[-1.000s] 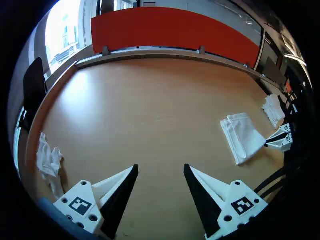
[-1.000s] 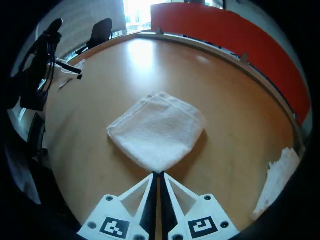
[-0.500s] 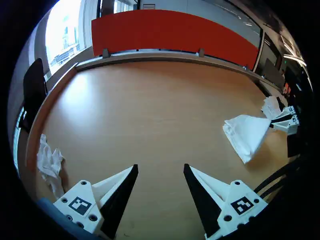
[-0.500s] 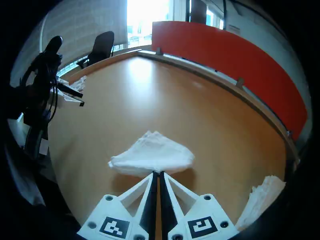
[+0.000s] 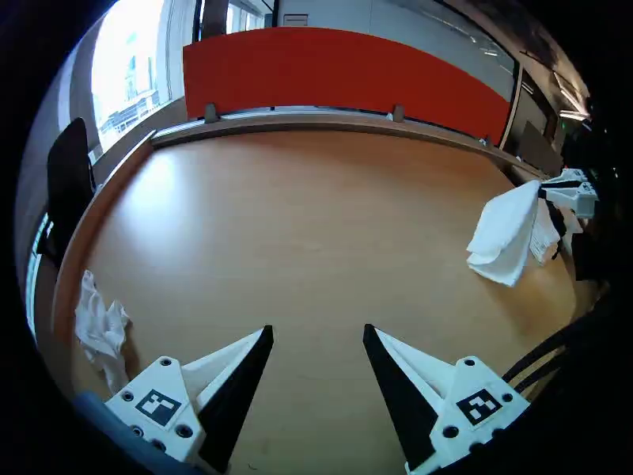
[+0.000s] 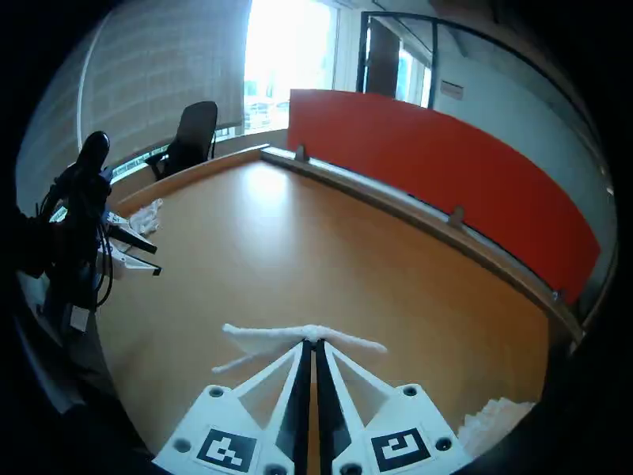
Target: Fold towel
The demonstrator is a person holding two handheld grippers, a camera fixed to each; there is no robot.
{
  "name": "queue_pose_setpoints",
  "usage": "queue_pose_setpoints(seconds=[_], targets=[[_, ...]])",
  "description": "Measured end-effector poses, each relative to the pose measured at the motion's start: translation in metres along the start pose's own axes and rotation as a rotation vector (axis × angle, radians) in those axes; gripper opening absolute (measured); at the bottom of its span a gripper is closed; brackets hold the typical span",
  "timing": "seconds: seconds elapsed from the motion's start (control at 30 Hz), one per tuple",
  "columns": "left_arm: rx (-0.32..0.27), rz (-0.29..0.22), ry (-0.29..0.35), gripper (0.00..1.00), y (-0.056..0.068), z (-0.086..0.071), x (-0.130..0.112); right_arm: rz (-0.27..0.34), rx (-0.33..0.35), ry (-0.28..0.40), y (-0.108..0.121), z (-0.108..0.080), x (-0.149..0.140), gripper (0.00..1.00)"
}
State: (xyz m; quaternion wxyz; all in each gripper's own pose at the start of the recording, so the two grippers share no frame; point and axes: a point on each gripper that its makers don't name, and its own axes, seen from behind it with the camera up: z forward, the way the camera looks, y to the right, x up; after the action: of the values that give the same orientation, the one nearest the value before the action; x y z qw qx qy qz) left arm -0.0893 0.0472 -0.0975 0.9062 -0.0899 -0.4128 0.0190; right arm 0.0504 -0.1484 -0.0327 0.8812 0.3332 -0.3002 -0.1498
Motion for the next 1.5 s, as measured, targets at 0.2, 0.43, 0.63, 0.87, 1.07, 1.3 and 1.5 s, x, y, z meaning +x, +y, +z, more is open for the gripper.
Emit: queue_pose_setpoints(seconds=[0.2,0.43,0.63,0.87,1.07,1.3,1.5], targets=[[-0.005,-0.001,0.01,0.84,0.001,-0.001,0.005,-0.014,-0.025,0.006,0.013,-0.009,0.009,0.04],[-0.004,0.004,0.012,0.84,0.0,-0.003,0.005,-0.017,-0.054,0.015,0.032,-0.019,0.017,0.04],[-0.002,0.005,0.013,0.84,-0.001,-0.004,0.005,-0.01,-0.081,0.028,0.051,-0.028,0.024,0.04],[0.002,0.008,0.013,0.84,-0.002,-0.006,0.005,-0.008,-0.114,0.033,0.079,-0.042,0.032,0.04],[0.005,0.007,0.01,0.84,-0.002,-0.006,0.004,-0.004,-0.142,0.027,0.106,-0.053,0.035,0.04],[0.011,0.008,0.008,0.84,-0.004,-0.005,0.004,0.01,-0.177,0.012,0.139,-0.063,0.031,0.04],[0.014,0.007,0.006,0.84,-0.004,-0.004,0.005,0.012,-0.206,-0.008,0.165,-0.072,0.025,0.04]])
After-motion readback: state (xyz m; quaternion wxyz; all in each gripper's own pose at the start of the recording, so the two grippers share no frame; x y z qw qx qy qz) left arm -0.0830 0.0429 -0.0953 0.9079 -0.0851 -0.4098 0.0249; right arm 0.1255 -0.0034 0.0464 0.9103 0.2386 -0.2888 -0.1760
